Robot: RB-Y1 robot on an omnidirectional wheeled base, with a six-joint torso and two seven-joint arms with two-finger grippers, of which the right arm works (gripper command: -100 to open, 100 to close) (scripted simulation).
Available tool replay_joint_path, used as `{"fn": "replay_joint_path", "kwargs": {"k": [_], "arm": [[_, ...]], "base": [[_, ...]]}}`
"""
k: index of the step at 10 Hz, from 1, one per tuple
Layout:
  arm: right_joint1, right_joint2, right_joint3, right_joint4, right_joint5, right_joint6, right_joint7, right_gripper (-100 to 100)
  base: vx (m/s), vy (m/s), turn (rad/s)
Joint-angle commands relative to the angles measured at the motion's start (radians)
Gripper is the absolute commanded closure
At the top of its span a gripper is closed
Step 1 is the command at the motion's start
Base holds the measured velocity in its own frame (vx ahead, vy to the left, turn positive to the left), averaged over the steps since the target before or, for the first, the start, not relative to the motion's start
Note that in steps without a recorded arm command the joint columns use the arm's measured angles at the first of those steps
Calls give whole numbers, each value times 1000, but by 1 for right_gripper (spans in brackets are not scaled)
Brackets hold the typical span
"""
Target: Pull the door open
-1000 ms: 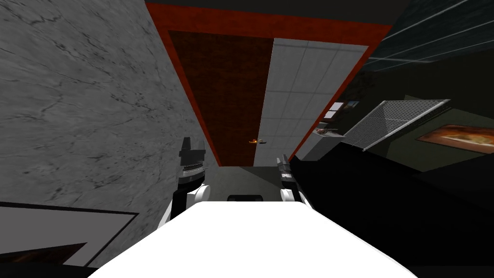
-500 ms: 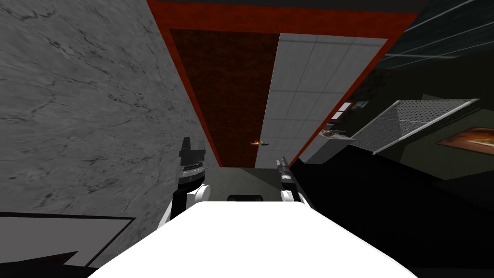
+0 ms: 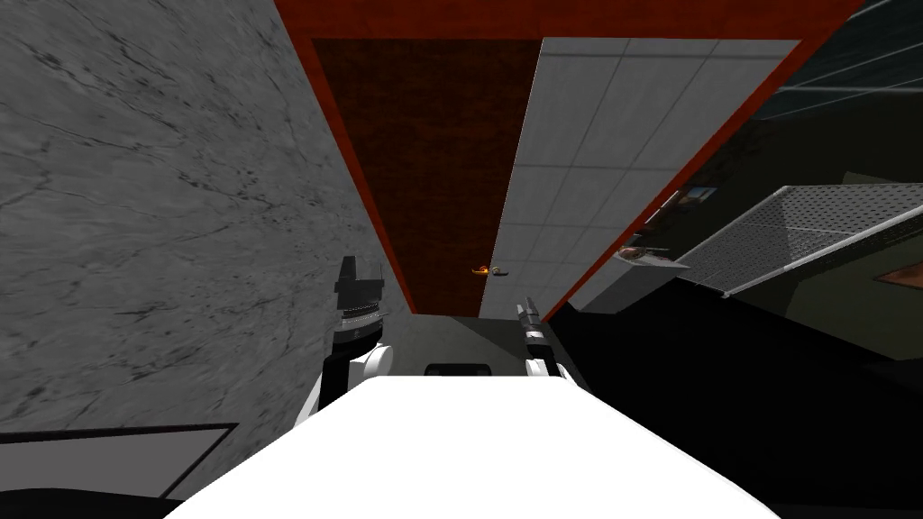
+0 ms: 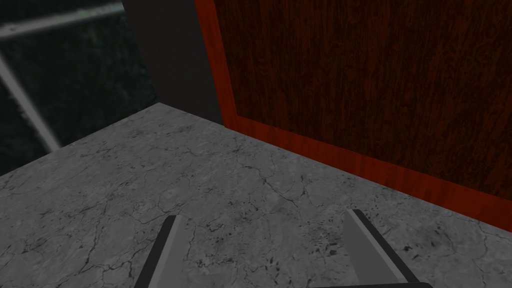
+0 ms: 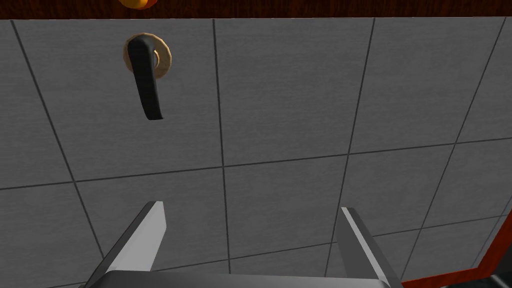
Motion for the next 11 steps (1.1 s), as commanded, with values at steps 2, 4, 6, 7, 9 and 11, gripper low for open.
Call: {"fn": "replay_joint_path", "kwargs": {"k": [2, 4, 6, 7, 9, 11], "arm": [[-12, -12, -2, 70, -2, -21, -6, -100], [-19, -16, -3, 98, -3, -28, -7, -100], [-32, -23, -5, 150, -4, -42, -10, -100], [-38, -27, -6, 176, -4, -49, -12, -100], [-50, -34, -8, 224, -6, -62, -15, -100], [-60, -41, -10, 268, -7, -73, -17, -100]], "base": [[105, 3, 60], [82, -1, 43], [60, 2, 47], [95, -6, 67], [105, 2, 58], [102, -17, 49]]}}
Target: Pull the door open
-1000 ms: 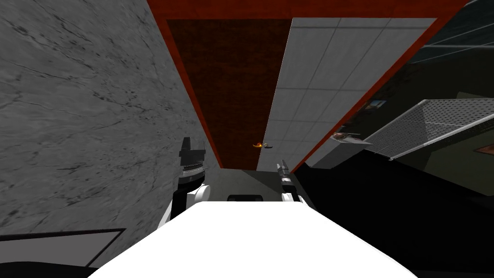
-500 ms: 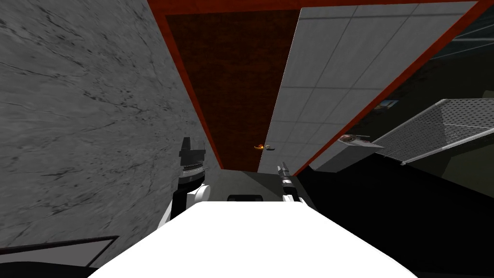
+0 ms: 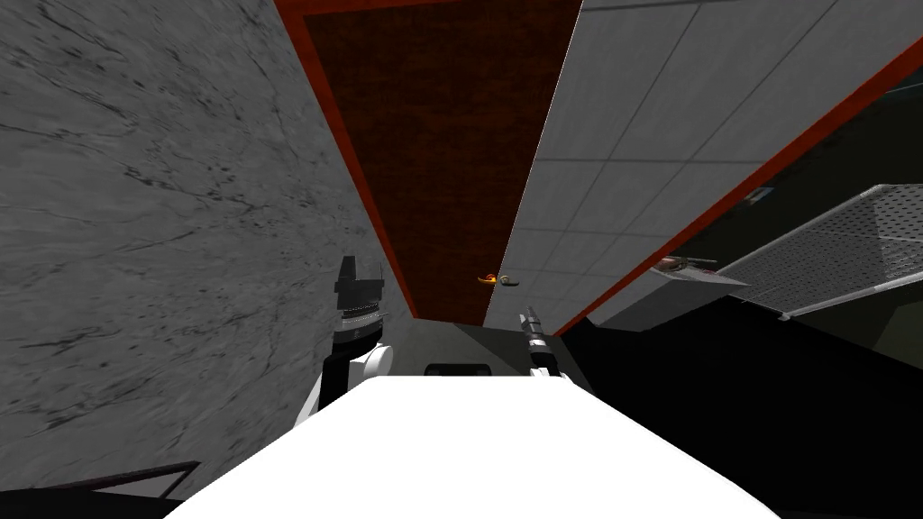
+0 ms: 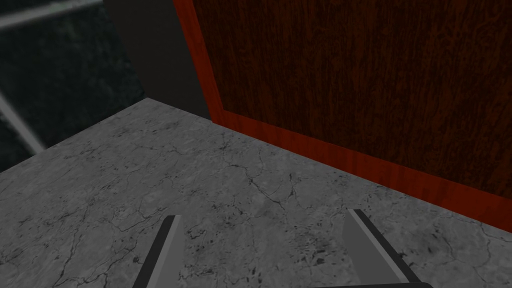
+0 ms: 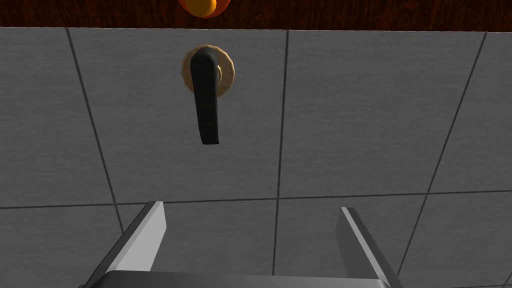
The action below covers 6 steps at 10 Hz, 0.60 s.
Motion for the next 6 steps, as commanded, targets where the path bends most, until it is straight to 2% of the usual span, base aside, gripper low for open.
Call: {"fn": "replay_joint_path", "kwargs": {"k": [1, 3, 4, 6], "arm": [[-8, -4, -1, 33, -1, -8, -1, -100], [-26, -15, -4, 106, -3, -27, -6, -100], [-30, -17, -5, 122, -3, -31, -7, -100], [-36, -20, -6, 147, -4, -38, -8, -100]], "base": [[97, -9, 49], [155, -25, 79], [183, -21, 62], [84, -13, 25]]}}
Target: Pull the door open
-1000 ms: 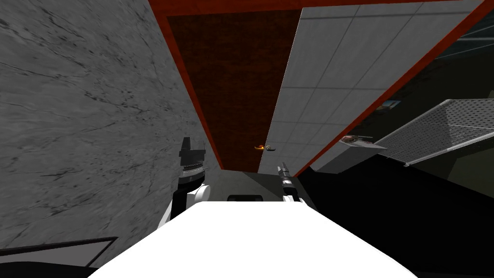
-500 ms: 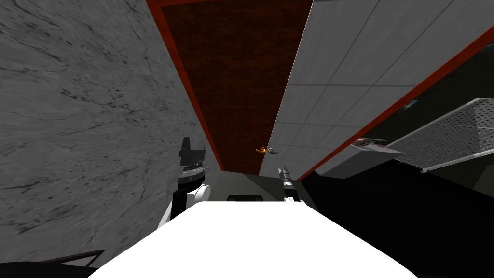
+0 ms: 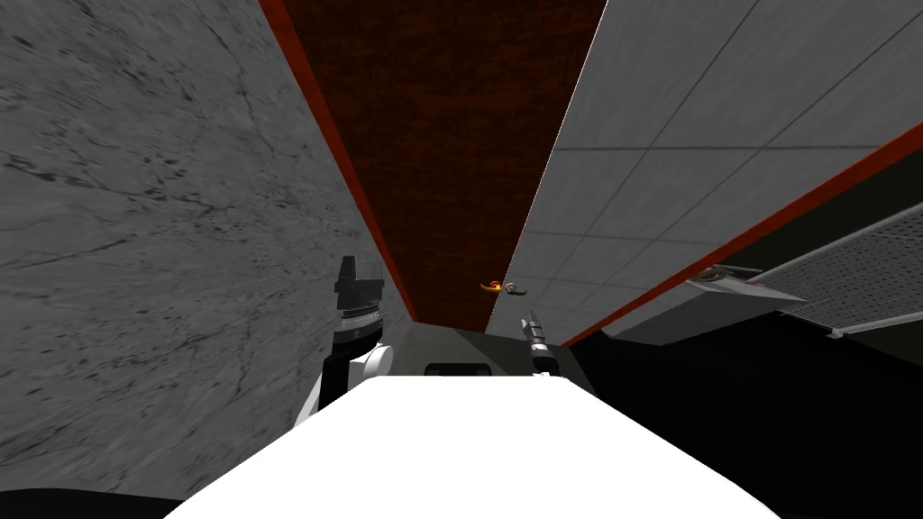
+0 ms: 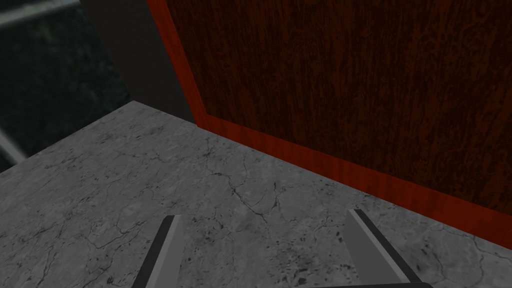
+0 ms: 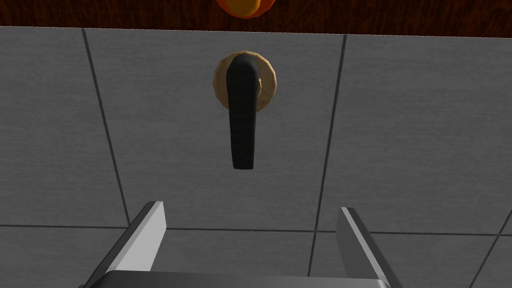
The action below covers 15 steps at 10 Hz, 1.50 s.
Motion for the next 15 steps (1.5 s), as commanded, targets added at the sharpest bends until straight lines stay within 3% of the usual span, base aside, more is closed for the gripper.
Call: {"fn": "replay_joint_path", "kwargs": {"k": [1, 2, 3, 4, 7, 11, 13, 15], "arm": [[-6, -7, -1, 32, -1, -10, -4, -100], [-13, -10, -2, 56, -2, -17, -6, -100], [-8, -8, -1, 41, -1, -13, -4, -100], [7, -25, -31, 64, -17, -16, -4, -100], [17, -37, -53, 81, -28, -18, -3, -100], [38, -70, -123, 138, -66, -29, 0, -100], [25, -70, -139, 157, -76, -37, 2, -100], [-6, -49, -123, 154, -70, -45, 3, -100]], "base": [[95, 1, 52], [136, -26, 52], [61, -18, 13], [5, -9, 26], [-2, -13, 19], [40, -32, 79], [147, -126, 187], [196, -77, 200]]}}
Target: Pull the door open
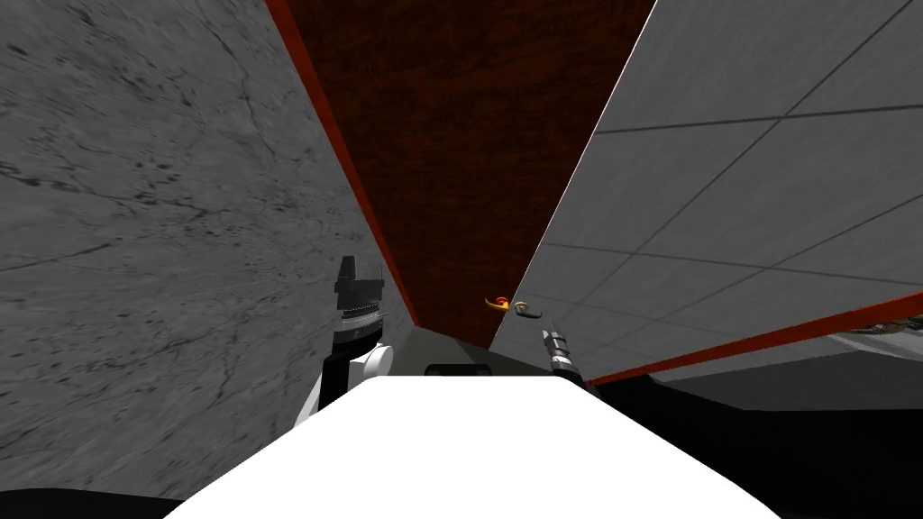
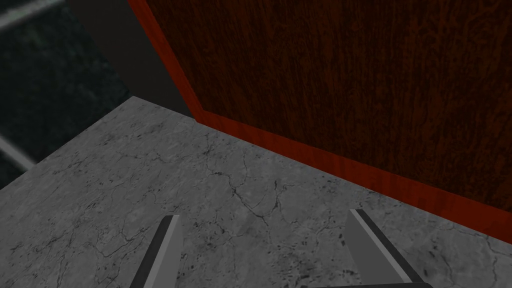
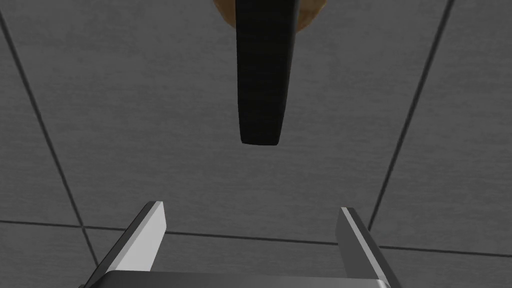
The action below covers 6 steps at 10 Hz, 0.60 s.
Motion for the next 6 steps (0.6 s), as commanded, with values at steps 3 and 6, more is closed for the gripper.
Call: {"fn": "replay_joint_path", "kwargs": {"k": [3, 6], "arm": [[-26, 25, 19, -8, 9, -5, 5, -100], [-26, 25, 19, -8, 9, -5, 5, 100]], "base": [[182, 55, 130], [-24, -10, 0]]}}
